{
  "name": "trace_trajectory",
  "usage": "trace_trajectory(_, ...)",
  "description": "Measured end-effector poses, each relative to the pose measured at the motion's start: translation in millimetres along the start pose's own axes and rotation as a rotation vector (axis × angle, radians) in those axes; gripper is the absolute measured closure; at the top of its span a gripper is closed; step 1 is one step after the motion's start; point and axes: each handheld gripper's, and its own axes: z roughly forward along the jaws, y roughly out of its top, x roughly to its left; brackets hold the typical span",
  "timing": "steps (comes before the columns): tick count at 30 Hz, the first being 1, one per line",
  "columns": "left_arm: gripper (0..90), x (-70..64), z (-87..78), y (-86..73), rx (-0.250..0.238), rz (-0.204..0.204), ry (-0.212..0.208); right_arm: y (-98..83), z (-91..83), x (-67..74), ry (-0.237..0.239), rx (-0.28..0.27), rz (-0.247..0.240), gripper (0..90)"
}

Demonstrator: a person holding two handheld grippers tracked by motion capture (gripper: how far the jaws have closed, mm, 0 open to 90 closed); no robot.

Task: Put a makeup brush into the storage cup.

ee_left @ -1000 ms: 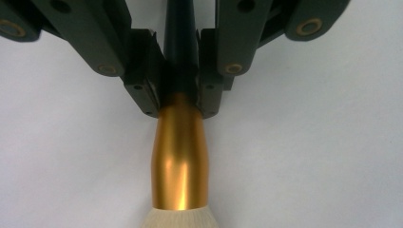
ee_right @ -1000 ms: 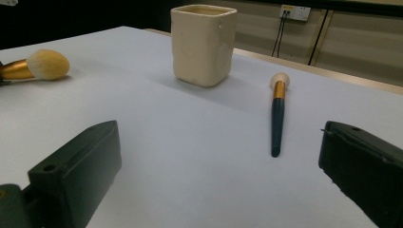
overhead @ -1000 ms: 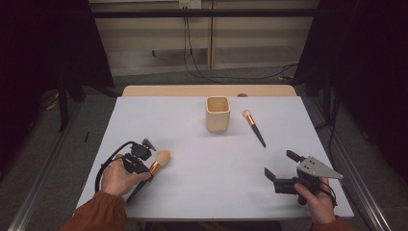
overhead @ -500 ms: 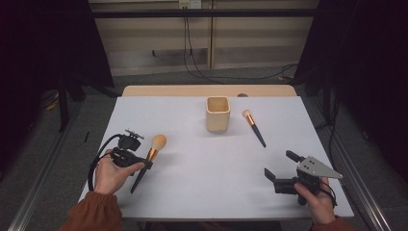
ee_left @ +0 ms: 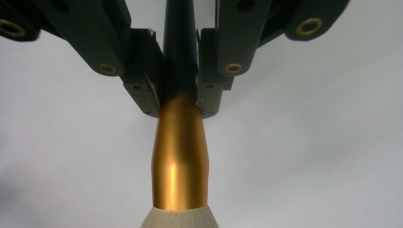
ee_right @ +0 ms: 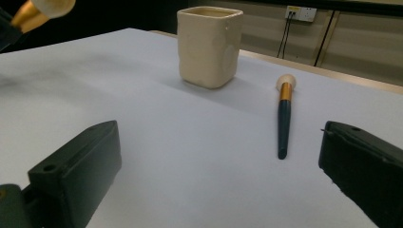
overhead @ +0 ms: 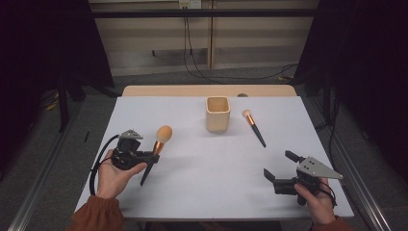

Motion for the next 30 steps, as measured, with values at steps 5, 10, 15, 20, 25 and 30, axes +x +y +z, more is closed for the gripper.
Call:
trace_trajectory(5, 73.4, -1.4, -3.0, -0.9, -0.077, 0.004, 0.012, 0.4, 0.0, 0.6, 0.011, -0.005, -0.001, 0.0)
trace_trajectory(10, 73.4, -4.7, 0.9, -4.9, -0.149, 0.045, 0.020, 0.7, -0.2, 1.3, 0.017, -0.009, 0.003, 0.0)
trace_trajectory(15, 73.3, -3.6, 7.1, -7.8, -0.196, 0.056, 0.009, 1.1, -0.5, 1.6, 0.020, -0.018, 0.002, 0.0)
trace_trajectory(20, 73.3, -5.3, 10.9, -8.7, -0.245, 0.069, -0.007, 1.5, -0.2, 1.8, 0.030, -0.032, 0.007, 0.0)
trace_trajectory(25, 73.3, -8.8, 14.0, -8.5, -0.293, 0.083, -0.039, 3.0, -0.4, 5.7, 0.064, -0.040, -0.020, 0.0)
trace_trajectory(30, 73.3, -12.7, 19.2, -10.2, -0.332, 0.067, -0.073, 4.2, -0.9, 7.4, 0.085, -0.057, -0.020, 0.0)
